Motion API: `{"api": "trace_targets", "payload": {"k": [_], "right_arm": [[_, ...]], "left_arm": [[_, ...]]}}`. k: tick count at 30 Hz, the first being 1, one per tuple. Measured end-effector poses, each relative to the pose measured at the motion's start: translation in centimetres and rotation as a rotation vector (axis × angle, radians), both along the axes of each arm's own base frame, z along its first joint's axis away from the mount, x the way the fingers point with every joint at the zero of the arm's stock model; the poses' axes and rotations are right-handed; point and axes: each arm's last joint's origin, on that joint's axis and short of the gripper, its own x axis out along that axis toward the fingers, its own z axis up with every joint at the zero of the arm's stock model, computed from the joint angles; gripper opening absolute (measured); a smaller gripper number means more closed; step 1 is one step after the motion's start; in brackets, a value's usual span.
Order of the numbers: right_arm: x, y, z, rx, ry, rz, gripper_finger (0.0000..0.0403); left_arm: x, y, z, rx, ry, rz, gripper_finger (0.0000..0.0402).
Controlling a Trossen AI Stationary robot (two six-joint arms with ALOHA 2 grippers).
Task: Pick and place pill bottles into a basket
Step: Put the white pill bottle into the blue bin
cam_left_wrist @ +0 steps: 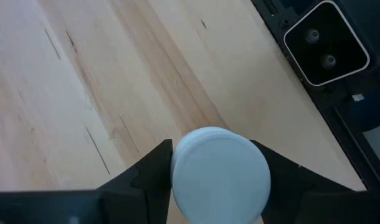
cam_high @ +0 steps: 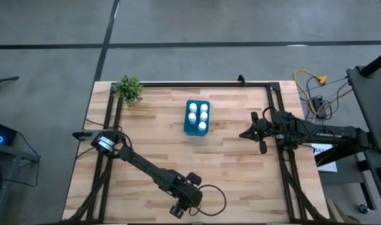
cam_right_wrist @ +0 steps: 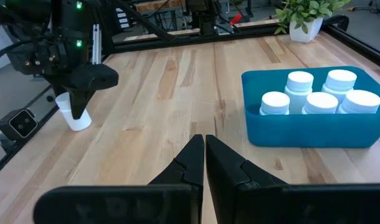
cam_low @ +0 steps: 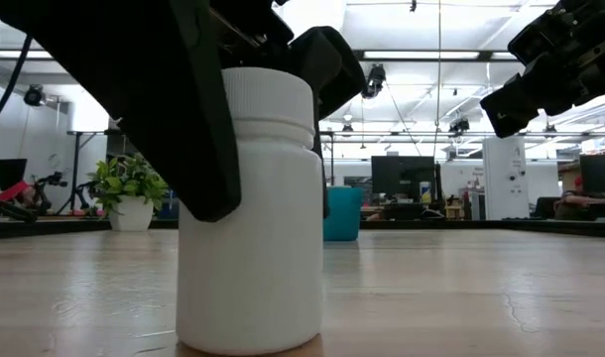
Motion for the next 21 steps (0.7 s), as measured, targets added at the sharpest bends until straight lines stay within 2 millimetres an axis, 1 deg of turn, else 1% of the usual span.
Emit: {"api": "trace_targets", "payload": {"k": [7, 10, 13, 17, 21], "right_arm": [[0.0, 0.0, 0.0, 0.000, 0.000, 0.000, 0.0009], [0.0, 0.0, 0.0, 0.000, 0.001, 0.000, 0.0009], [0.0, 0.0, -0.1, 0.001, 0.009, -0.001, 0.0009], [-0.1, 0.0, -0.2, 0.003, 0.022, -0.002, 0.0009], [-0.1, 0.0, -0.2, 0.000, 0.022, 0.000, 0.0009]], "left_arm": [[0.2, -0.1, 1.1, -0.007, -0.016, -0.013, 0.0162], [0.1, -0.1, 2.6, 0.004, -0.029, -0.033, 0.0162], [0.0, 0.3, 4.7, 0.043, -0.044, -0.045, 0.0162], [-0.3, 1.6, 7.7, 0.184, -0.100, -0.013, 0.0161], [-0.4, 4.2, 10.0, 0.243, -0.167, 0.004, 0.0161]]}}
